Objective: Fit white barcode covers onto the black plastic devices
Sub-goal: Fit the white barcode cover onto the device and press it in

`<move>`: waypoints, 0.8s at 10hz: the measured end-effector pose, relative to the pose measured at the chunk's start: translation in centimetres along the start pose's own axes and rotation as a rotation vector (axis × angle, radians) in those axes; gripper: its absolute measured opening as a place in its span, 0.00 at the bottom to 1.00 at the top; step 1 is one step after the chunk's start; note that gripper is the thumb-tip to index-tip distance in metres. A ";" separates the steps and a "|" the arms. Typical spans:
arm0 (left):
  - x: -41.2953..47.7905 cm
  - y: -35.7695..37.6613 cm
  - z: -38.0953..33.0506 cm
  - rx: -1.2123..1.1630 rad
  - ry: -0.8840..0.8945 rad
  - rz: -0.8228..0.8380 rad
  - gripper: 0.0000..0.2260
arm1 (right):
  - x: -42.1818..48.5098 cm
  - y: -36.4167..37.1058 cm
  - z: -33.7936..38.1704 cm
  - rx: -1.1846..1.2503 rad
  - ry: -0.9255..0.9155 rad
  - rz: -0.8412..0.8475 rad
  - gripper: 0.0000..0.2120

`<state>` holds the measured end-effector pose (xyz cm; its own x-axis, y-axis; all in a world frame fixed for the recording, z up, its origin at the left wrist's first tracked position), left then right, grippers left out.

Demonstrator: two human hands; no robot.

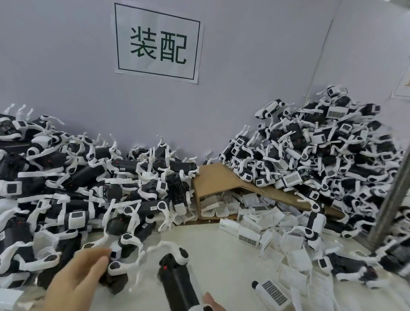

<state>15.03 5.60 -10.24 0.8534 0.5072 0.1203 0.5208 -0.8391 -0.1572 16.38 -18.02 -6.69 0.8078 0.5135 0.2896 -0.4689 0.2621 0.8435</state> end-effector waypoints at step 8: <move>0.2 1.7 0.7 0.695 0.246 -0.064 0.21 | 4.3 -4.8 -3.3 -1.726 -0.193 -0.006 0.20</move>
<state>16.12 4.46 -11.17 0.8340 0.4238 0.3532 0.5322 -0.4494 -0.7174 20.93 -14.38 -10.95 0.7776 0.4463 0.4428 -0.1728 0.8289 -0.5320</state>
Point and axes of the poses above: each hand's wrist, its own x-axis towards the middle knuckle, its own y-axis out of the palm, z = x × y, the point moved 4 cm from there along x, towards the middle knuckle, and after that the axes turned 8 degrees about -y, right-handed, at the moved point
